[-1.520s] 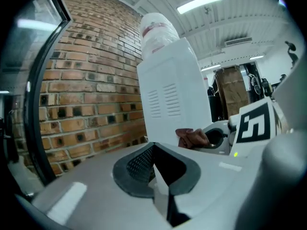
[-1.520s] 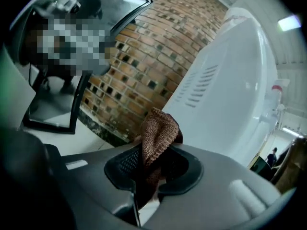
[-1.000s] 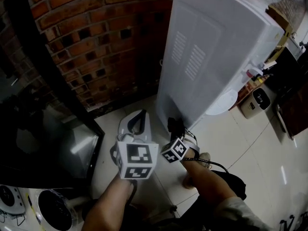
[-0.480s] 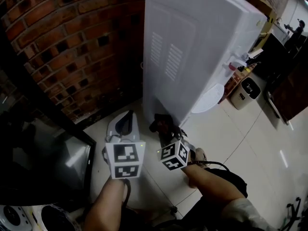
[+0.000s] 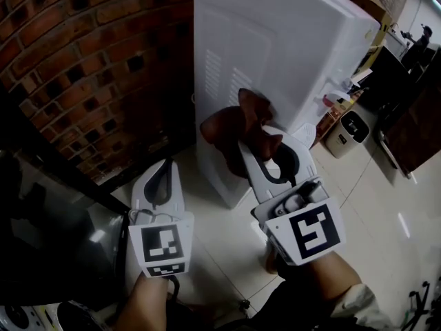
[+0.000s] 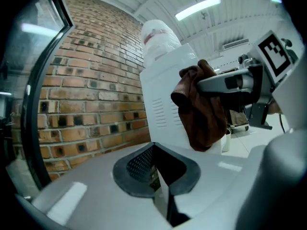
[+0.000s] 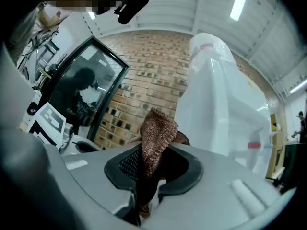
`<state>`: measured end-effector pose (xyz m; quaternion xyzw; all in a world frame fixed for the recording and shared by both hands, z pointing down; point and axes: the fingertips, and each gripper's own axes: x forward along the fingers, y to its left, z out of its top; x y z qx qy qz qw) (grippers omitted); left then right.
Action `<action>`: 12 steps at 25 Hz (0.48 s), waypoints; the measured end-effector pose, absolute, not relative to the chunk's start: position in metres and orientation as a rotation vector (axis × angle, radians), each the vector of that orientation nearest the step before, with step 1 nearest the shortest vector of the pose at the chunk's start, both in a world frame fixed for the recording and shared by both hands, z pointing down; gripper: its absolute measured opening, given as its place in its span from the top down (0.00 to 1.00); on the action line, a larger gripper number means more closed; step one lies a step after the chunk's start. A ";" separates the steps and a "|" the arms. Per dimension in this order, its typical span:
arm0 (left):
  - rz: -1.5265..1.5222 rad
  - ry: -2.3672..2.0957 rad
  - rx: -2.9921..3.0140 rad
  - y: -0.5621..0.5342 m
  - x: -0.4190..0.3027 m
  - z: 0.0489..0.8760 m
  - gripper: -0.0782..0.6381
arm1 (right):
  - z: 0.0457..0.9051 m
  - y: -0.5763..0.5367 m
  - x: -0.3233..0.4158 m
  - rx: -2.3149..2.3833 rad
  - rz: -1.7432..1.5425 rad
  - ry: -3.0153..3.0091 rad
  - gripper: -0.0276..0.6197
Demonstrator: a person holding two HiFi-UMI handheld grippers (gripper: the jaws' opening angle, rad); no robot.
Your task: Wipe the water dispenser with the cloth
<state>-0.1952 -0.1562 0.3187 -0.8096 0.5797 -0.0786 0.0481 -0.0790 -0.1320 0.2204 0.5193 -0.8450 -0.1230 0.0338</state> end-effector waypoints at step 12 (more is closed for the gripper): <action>-0.159 1.886 -2.344 -0.151 -0.207 0.283 0.89 | 0.201 -0.141 -0.110 1.423 -0.500 -2.753 0.82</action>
